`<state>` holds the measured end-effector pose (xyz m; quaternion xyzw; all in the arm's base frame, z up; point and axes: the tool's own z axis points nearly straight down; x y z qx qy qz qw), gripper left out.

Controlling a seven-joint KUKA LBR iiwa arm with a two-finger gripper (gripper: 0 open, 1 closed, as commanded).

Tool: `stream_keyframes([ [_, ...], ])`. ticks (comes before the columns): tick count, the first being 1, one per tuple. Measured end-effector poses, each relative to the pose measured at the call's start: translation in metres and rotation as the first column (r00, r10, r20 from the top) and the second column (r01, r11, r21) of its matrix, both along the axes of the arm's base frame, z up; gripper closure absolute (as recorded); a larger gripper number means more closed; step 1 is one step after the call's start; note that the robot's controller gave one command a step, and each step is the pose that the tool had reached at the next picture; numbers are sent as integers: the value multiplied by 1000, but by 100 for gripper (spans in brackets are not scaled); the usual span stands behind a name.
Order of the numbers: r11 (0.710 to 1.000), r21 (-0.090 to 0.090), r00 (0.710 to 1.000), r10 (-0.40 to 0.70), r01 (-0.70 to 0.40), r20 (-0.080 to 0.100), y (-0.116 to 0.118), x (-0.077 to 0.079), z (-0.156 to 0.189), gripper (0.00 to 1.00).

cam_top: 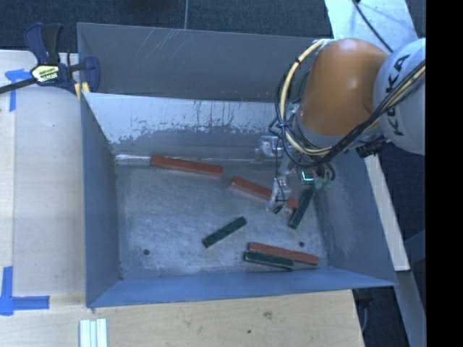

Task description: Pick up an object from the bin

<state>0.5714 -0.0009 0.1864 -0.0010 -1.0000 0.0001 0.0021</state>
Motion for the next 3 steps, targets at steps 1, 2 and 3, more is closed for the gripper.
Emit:
stream_keyframes([
  [1,931,2,931,366,-366,2,65,-31,-119,0],
  [2,931,1,931,364,-364,4,64,-30,-118,0],
  [3,932,0,932,362,-362,6,64,-29,-118,0],
])
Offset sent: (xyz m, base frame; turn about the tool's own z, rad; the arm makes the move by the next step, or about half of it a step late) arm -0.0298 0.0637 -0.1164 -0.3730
